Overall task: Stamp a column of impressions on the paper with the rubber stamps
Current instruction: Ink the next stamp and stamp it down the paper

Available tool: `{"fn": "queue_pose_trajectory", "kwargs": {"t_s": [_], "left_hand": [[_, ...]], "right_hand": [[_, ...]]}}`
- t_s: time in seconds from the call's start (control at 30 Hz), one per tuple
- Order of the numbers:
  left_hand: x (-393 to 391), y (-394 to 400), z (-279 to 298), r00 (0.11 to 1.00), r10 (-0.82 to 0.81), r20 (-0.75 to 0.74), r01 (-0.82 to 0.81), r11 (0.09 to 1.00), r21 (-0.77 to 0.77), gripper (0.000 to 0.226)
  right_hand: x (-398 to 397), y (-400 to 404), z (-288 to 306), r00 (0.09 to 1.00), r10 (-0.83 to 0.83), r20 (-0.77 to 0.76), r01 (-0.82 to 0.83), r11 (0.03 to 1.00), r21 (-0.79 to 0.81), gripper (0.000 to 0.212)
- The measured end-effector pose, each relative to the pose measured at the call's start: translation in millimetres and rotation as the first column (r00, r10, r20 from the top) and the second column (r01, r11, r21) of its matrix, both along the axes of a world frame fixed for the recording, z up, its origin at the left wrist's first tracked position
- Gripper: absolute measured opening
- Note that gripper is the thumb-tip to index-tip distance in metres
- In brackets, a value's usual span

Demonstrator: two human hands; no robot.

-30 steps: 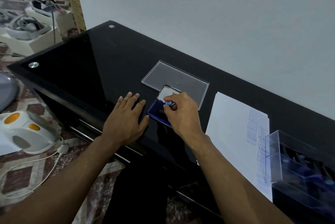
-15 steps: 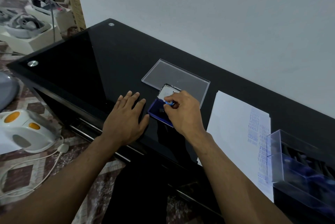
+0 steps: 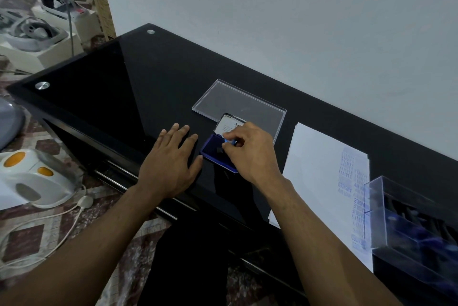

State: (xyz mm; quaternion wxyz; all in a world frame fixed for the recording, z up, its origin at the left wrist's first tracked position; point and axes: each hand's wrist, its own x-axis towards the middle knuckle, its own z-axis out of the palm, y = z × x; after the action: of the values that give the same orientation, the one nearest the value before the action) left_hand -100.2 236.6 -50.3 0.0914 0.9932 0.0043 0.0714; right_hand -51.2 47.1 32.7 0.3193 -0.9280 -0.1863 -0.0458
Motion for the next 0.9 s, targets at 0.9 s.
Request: {"fn": "queue_pose_trajectory", "kwargs": {"t_s": [0.9], "left_hand": [[0.0,0.8,-1.0,1.000,0.003,0.003,-0.003,1.000,-0.012,0.074]], "right_hand": [[0.2,-2.4,-0.4,1.000,-0.008,-0.030,0.009,0.999,0.038,0.026]]}}
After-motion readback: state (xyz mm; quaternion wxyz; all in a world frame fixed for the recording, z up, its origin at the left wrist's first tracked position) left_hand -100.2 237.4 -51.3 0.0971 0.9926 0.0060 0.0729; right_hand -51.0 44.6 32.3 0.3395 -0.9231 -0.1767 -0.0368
